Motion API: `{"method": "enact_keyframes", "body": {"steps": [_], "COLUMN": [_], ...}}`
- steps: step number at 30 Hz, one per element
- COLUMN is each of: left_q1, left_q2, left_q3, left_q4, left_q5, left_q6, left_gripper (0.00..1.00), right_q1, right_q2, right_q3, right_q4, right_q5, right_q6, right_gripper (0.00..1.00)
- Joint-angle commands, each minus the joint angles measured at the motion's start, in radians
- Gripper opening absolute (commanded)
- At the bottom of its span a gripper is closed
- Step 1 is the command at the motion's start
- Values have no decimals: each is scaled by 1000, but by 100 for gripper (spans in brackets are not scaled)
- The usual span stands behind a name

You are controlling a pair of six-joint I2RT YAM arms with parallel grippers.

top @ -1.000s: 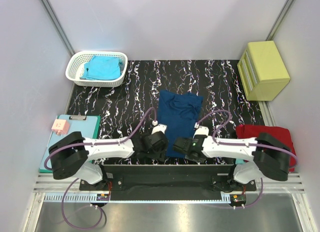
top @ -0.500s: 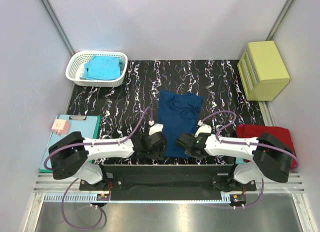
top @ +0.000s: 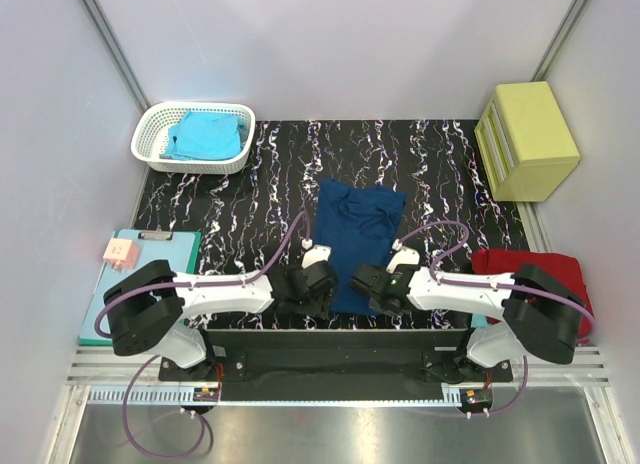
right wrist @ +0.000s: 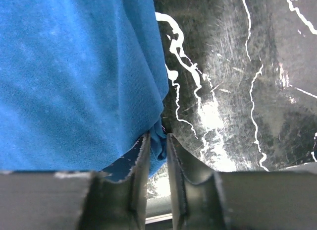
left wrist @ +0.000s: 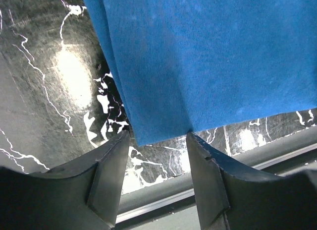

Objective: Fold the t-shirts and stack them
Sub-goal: Grab one side of the 2/3 rectangular tshirt with both arms

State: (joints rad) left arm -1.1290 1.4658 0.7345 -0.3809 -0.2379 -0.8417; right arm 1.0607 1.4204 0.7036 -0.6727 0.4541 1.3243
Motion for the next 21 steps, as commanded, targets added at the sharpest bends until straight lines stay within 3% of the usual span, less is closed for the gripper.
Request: {"method": "enact_keyframes", "body": {"steps": [1, 11, 21], "left_q1": [20, 32, 35], "left_q2": [31, 60, 35], "left_q3": [40, 77, 92], "left_q4": [20, 16, -38], "left_q5": [-24, -17, -27], "left_q6": [18, 39, 39], "left_gripper": [55, 53, 56], "right_q1": [-2, -2, 10], "right_q2": [9, -14, -77], "right_q3": [-50, -33, -44], "right_q4": [-50, -136, -197], "right_q5": [-103, -100, -94], "right_q6": [41, 49, 70], "right_gripper": [22, 0, 0]}}
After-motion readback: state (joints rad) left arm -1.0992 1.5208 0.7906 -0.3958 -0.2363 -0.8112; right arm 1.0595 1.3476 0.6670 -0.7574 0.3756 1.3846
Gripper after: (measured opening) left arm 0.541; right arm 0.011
